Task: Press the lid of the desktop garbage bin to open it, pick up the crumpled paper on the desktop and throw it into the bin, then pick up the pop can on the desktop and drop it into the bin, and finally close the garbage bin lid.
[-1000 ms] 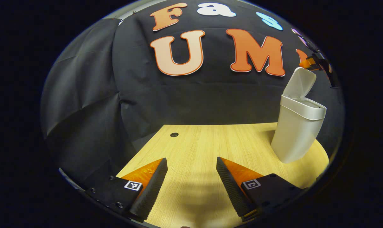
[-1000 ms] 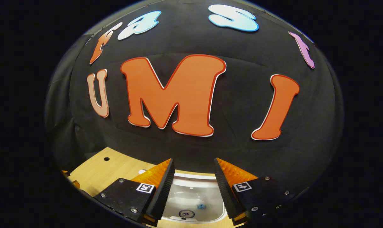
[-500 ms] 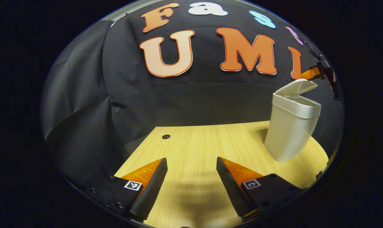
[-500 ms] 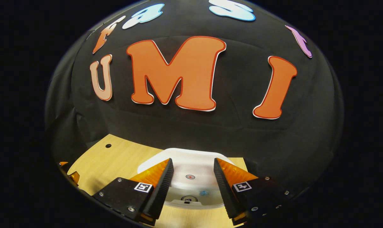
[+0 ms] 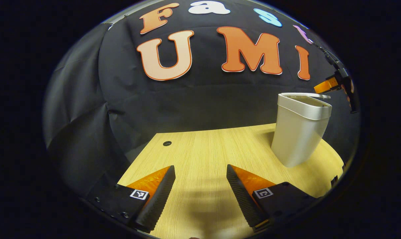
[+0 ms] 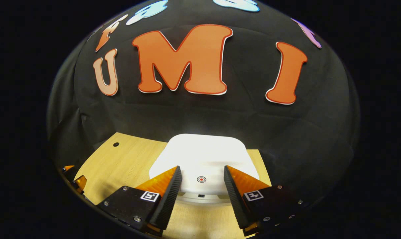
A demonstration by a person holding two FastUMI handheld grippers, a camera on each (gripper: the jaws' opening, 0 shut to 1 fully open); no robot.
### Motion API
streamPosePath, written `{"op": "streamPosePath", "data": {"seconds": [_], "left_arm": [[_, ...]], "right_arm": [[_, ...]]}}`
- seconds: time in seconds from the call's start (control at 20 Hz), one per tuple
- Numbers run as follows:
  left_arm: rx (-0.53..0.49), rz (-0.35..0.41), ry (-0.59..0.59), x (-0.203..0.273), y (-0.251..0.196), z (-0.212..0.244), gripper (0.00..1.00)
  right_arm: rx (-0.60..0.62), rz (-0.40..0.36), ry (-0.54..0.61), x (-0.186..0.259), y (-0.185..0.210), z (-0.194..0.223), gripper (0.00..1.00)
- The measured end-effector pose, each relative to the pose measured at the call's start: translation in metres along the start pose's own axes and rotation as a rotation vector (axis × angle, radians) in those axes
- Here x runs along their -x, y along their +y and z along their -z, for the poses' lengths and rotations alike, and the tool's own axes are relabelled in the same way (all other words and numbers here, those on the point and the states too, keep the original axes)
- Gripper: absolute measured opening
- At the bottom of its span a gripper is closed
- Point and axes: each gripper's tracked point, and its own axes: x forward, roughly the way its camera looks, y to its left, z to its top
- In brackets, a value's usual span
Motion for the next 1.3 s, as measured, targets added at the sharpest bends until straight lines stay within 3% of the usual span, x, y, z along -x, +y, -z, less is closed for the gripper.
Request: {"op": "streamPosePath", "data": {"seconds": [0.5, 0.75, 0.8, 0.85, 0.95, 1.0, 1.05, 1.3], "left_arm": [[-0.016, 0.036, 0.010, -0.006, -0.012, 0.000, 0.99], [-0.019, 0.051, 0.018, -0.010, -0.016, 0.002, 0.99], [-0.016, 0.052, 0.021, -0.011, -0.016, 0.003, 0.99], [-0.012, 0.054, 0.025, -0.011, -0.016, 0.004, 0.99], [-0.010, 0.060, 0.029, -0.012, -0.019, 0.006, 0.99], [-0.012, 0.061, 0.029, -0.013, -0.019, 0.007, 0.99], [-0.012, 0.064, 0.030, -0.013, -0.019, 0.006, 0.99], [-0.017, 0.068, 0.019, -0.014, -0.020, 0.002, 0.99]], "right_arm": [[-0.005, -0.013, 0.071, 0.001, 0.004, 0.024, 0.75], [-0.023, 0.006, 0.058, 0.005, 0.004, 0.029, 0.76], [-0.015, 0.010, 0.048, 0.005, 0.004, 0.028, 0.71], [-0.004, 0.013, 0.051, 0.005, 0.005, 0.029, 0.76], [-0.007, 0.014, 0.048, 0.005, 0.005, 0.029, 0.76], [-0.018, 0.013, 0.047, 0.006, 0.005, 0.030, 0.70], [-0.036, 0.011, 0.055, 0.003, 0.005, 0.032, 0.75], [-0.043, 0.013, 0.047, 0.005, 0.006, 0.031, 0.72]]}}
